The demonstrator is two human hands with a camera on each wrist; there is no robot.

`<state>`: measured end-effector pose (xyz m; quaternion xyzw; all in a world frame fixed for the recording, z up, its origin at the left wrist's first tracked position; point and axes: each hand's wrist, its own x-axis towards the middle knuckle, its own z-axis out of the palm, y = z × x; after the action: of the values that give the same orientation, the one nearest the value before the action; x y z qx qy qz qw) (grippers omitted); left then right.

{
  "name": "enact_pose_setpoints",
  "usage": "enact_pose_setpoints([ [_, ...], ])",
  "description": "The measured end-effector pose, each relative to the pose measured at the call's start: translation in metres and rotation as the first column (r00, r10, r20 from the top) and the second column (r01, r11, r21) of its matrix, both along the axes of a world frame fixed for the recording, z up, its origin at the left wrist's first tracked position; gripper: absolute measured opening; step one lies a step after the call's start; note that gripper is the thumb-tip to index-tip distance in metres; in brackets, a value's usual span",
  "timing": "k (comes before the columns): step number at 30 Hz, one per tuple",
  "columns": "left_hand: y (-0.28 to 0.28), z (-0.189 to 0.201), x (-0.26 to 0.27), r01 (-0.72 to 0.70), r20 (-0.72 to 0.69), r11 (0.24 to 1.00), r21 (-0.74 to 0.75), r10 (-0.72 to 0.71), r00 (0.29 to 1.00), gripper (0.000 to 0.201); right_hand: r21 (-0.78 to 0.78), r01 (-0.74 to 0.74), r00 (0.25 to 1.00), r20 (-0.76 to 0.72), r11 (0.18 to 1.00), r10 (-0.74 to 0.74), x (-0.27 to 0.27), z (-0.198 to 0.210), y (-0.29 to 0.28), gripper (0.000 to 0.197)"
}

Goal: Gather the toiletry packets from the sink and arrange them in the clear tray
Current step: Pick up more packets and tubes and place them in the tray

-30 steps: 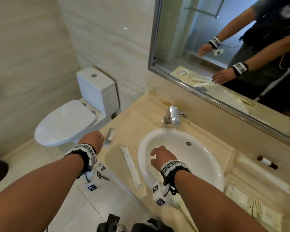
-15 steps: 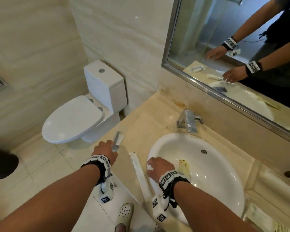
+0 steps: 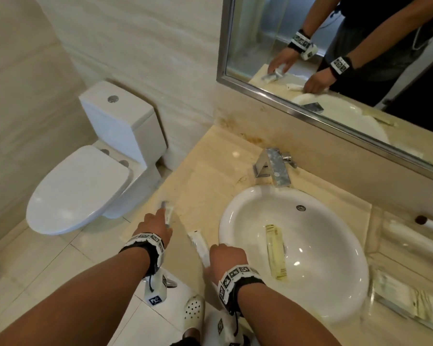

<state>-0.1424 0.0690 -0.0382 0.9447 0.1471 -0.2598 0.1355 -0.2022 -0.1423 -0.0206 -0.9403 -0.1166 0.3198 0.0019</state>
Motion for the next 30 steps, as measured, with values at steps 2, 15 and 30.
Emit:
enact_pose_setpoints([
  [2,0.003,-0.002,0.004,0.021,0.007,1.0,0.005,-0.021,1.0,0.073,-0.009,0.013,1.0,-0.009,1.0,-0.013,0.001,-0.001,0.002,0.019],
  [15,-0.005,-0.005,0.02,-0.044,-0.01,0.999,0.01,0.044,0.999,0.068,0.15,0.233,0.972,-0.018,0.961,-0.233,-0.005,0.009,-0.005,0.024],
  [30,-0.121,0.05,0.024,0.401,0.048,0.911,-0.095,-0.398,0.916,0.04,0.205,0.436,0.869,0.155,0.876,-0.469,-0.007,0.047,-0.113,0.023],
])
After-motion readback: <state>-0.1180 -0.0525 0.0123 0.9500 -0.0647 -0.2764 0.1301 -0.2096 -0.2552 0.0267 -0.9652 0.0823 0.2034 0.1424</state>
